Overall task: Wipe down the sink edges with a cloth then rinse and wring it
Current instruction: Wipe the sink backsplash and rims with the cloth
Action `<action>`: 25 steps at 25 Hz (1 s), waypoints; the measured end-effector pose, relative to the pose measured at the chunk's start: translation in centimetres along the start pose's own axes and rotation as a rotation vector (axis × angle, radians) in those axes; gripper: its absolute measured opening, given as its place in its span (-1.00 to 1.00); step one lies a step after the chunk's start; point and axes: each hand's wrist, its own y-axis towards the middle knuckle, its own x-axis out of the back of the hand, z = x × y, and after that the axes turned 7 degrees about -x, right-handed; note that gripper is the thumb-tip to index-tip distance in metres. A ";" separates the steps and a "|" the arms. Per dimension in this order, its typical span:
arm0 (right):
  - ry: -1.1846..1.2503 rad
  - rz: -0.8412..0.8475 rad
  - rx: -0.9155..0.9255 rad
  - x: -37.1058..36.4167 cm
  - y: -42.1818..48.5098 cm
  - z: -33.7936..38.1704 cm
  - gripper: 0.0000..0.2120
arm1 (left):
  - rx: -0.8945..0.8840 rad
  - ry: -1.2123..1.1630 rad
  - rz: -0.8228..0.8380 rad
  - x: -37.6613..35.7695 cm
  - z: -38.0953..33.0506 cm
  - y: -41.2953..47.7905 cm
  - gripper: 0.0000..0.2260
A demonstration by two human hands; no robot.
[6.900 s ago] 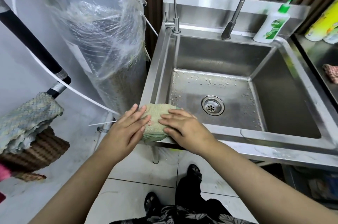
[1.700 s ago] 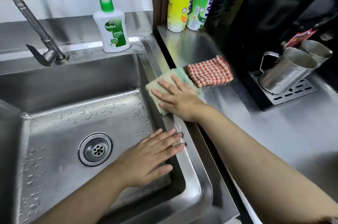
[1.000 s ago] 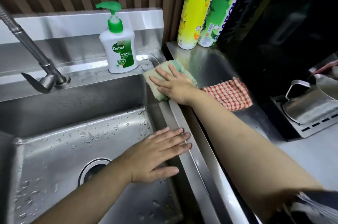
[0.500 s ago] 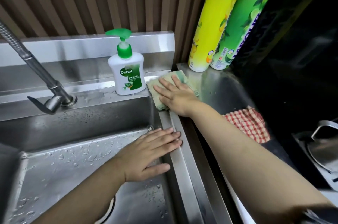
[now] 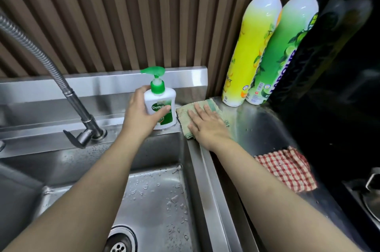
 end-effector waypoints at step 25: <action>-0.031 0.061 0.372 -3.5 0.0 16.3 -0.53 | 0.227 -0.057 -0.140 13.9 5.9 -13.7 -0.54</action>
